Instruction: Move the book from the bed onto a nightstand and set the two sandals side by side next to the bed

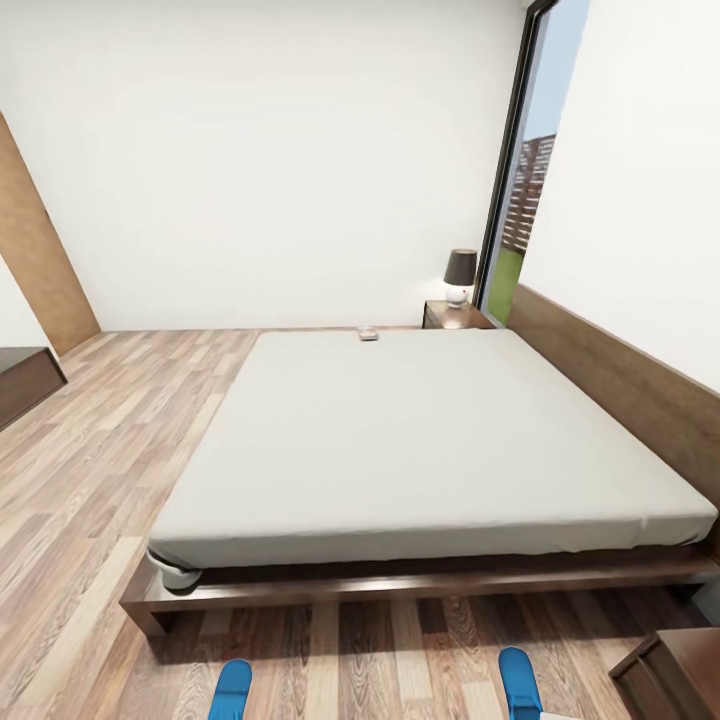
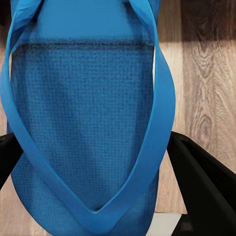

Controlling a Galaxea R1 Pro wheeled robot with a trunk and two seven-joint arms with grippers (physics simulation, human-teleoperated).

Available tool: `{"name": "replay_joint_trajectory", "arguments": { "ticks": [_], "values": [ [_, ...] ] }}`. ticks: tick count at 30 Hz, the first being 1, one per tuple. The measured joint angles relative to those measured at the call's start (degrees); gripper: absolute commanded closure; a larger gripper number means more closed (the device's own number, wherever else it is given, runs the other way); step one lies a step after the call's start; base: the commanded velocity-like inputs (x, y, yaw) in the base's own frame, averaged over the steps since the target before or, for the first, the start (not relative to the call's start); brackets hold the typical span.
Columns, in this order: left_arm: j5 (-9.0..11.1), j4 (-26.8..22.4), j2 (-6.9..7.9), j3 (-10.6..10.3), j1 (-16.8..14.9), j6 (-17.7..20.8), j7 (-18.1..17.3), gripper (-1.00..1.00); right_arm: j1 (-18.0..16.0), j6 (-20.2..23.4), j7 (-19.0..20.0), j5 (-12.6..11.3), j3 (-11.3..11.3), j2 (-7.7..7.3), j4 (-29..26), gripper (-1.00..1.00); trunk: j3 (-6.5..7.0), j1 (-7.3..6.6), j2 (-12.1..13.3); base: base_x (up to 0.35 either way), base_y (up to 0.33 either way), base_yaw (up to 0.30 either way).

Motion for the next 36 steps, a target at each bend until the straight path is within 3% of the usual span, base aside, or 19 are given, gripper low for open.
{"name": "replay_joint_trajectory", "arguments": {
  "ticks": [18,25,36],
  "values": [
    [0.0,0.0,0.08,0.5,0.0,0.9,0.1,1.00,0.0,0.5,-0.5,0.0,0.4,0.07,-0.3,1.00,-3.23,3.96,-7.2,0.000,0.000,0.000],
    [0.2,0.0,0.10,0.7,-0.4,3.5,0.1,1.00,0.0,1.5,-1.0,0.0,0.4,0.04,-0.9,1.00,-4.49,5.49,-10.0,0.000,0.000,0.000],
    [0.5,-0.3,0.13,0.7,-1.5,8.9,0.3,1.00,-0.3,12.8,-1.5,0.0,0.2,0.04,-3.9,1.00,-6.47,7.91,-14.4,0.000,0.000,0.000]
  ]
}}
